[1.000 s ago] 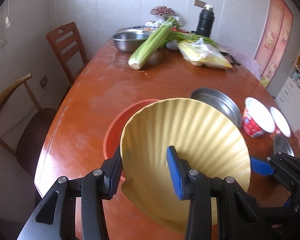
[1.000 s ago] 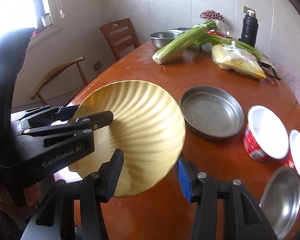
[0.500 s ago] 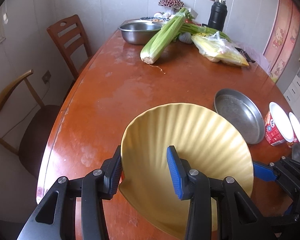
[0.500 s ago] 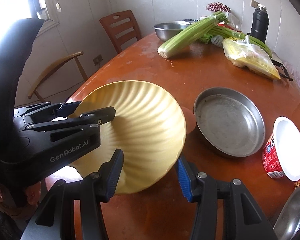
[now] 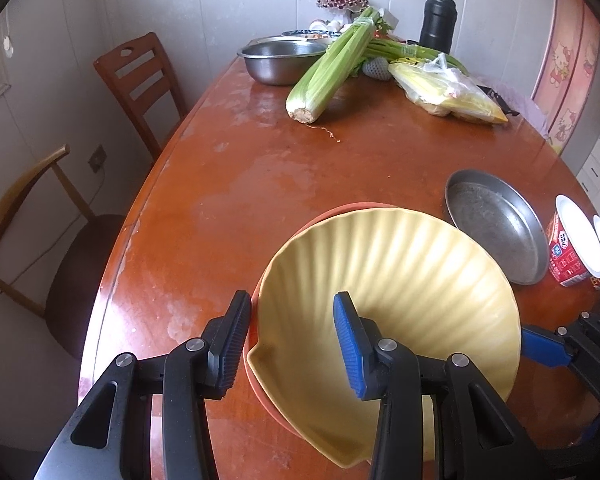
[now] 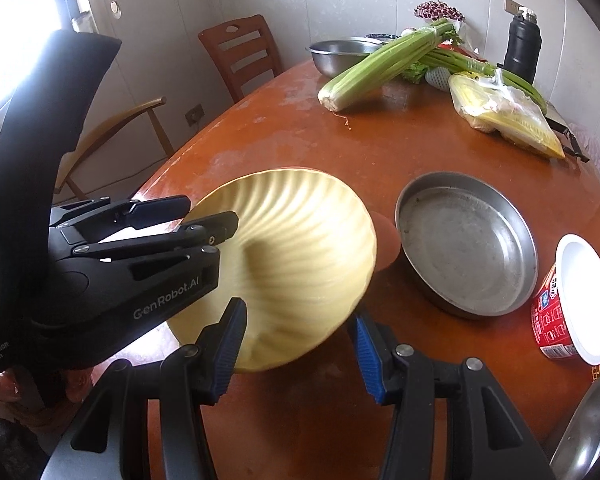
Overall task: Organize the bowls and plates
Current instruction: 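Lower the yellow plate into the orange plate with the left tool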
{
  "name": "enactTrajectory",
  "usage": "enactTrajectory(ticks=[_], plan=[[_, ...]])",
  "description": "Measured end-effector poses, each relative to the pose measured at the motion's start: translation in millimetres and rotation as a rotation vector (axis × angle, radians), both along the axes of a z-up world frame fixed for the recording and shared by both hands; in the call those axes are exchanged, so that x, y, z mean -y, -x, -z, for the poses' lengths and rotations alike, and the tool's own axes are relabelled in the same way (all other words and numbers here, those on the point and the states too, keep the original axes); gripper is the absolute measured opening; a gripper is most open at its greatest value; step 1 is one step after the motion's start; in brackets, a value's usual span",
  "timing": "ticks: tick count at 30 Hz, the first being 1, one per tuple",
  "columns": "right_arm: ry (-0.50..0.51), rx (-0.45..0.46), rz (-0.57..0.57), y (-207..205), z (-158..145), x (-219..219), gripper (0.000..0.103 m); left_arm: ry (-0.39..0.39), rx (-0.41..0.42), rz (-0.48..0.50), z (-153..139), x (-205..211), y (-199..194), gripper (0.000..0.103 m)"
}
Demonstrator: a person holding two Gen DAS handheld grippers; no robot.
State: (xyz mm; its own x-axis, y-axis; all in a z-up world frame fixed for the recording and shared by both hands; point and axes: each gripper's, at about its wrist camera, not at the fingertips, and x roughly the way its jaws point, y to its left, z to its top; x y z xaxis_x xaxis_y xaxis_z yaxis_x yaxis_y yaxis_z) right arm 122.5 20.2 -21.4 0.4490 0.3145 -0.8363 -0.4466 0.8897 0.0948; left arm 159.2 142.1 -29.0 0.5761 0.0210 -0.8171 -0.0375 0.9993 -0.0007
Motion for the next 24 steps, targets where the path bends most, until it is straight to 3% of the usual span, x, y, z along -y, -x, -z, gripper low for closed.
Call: enactTrajectory(ticks=[24], plan=[[-0.007,0.015,-0.003,3,-7,3,0.052,0.044,0.041,0.003,-18,1,15,0.045]])
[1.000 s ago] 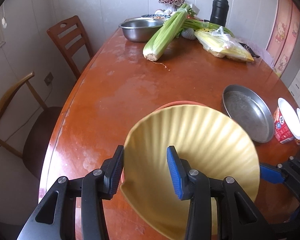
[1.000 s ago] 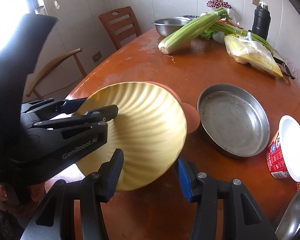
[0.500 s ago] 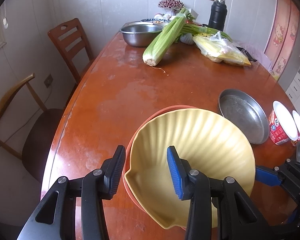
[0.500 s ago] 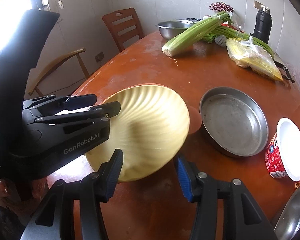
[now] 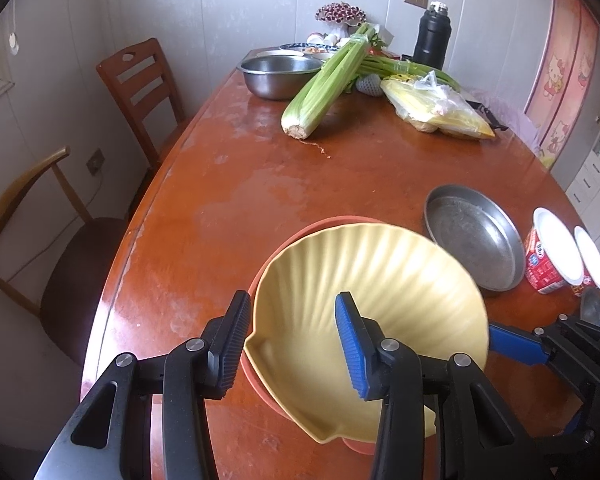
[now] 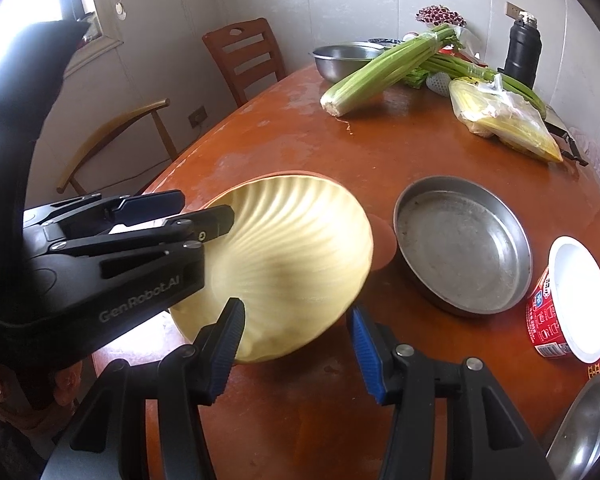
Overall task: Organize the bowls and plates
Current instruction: 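Lower the yellow plate into the orange plate with the left tool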
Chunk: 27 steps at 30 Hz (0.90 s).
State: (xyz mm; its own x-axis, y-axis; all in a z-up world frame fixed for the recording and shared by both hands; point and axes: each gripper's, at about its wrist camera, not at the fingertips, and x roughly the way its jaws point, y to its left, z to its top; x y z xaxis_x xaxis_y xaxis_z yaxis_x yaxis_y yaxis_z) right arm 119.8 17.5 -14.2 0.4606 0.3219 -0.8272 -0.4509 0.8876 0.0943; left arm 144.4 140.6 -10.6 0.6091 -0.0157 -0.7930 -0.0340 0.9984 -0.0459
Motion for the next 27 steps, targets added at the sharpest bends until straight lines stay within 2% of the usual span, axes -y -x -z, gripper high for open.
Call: enactTrajectory(ticks=[15,27], plan=[[-0.039,0.023,0.028,-8,-10,18,0.053,0.018,0.025,-0.029,-15,3,6,0.046],[-0.1,0.073,0.113,-12,-32,62,0.056,0.022,0.05,-0.004,-31,25,2,0.049]])
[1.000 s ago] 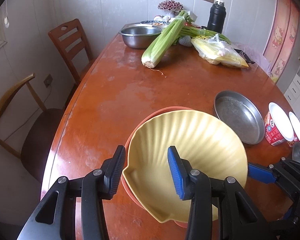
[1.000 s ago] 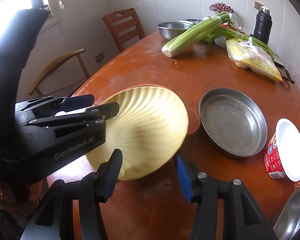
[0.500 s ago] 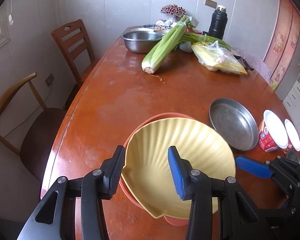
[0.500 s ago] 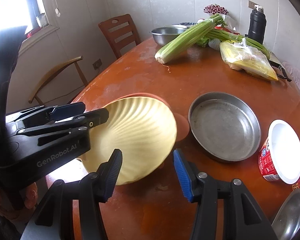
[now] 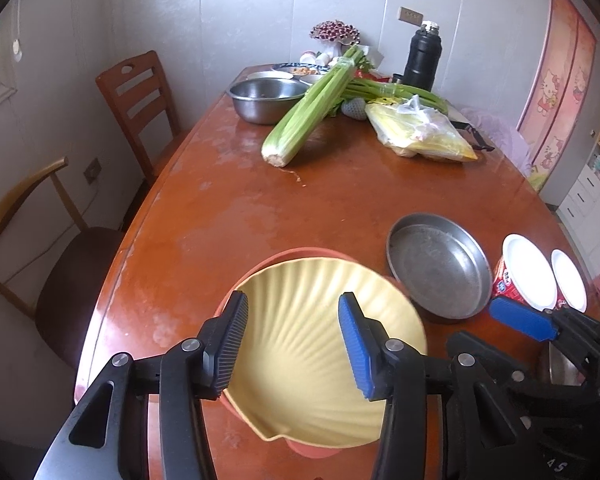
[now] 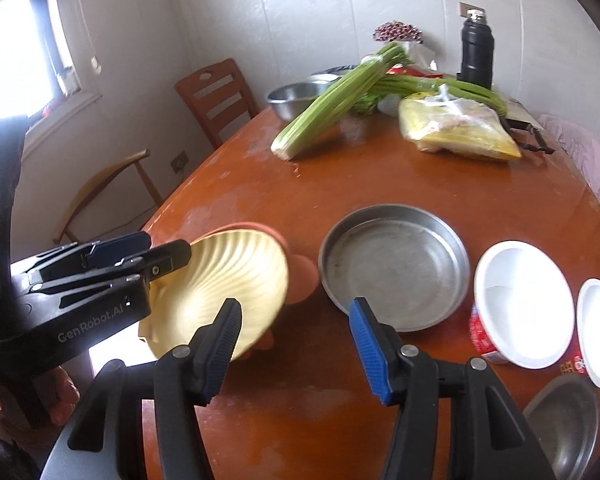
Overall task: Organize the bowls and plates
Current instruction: 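Lower the yellow plate into the orange plate with the left tool, then open the left tool and move it to the silver pan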
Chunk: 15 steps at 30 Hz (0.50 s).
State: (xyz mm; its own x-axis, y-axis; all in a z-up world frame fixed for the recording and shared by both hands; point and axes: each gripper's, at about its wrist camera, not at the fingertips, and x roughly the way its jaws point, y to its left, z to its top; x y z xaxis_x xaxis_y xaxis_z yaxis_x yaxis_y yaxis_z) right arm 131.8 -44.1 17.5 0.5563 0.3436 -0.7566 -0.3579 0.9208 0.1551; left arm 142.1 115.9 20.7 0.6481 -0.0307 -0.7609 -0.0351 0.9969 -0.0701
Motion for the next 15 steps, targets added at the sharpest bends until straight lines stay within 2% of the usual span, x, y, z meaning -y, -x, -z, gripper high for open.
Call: enactTrajectory(ticks=[15], plan=[[-0.044,-0.01,0.127,-12,-4,56,0.058,-0.016,-0.008,0.09,-9,41,-27,0.051]])
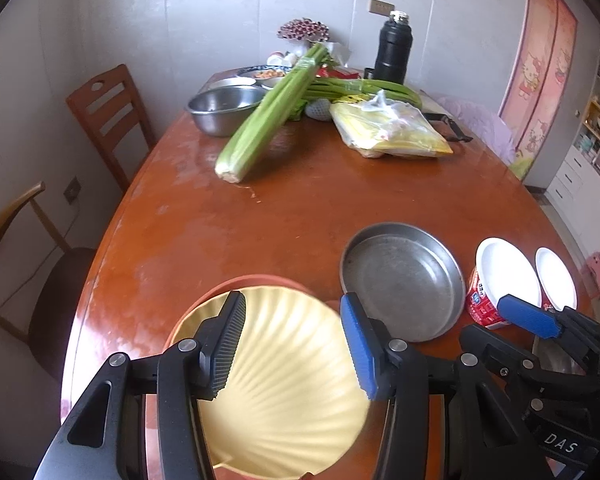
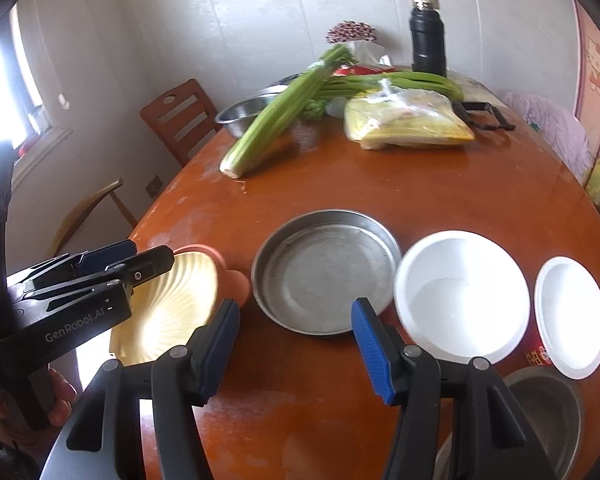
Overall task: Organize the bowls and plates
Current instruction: 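Open the left tool and move it to the silver pan, then grasp the shallow silver pan rim with the left tool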
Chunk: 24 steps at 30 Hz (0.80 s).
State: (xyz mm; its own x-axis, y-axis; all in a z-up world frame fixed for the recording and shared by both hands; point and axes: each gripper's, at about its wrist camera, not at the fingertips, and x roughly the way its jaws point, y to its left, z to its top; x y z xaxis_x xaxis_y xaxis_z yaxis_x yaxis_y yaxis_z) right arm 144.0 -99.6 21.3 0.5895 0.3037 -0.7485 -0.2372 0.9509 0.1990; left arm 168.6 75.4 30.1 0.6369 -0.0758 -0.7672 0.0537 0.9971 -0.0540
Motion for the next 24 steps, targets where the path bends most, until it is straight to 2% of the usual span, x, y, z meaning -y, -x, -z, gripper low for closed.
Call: enactTrajectory(ticks=[16,24], plan=[[-0.003,-0.083,0.088,-7,18,21,0.058,-0.047,-0.13,0.177,15,54,-64,0.051],[-0.006,-0.136,0.107,-10,32,9,0.058,-0.041,-0.202,0.195,37,58,-90,0.051]])
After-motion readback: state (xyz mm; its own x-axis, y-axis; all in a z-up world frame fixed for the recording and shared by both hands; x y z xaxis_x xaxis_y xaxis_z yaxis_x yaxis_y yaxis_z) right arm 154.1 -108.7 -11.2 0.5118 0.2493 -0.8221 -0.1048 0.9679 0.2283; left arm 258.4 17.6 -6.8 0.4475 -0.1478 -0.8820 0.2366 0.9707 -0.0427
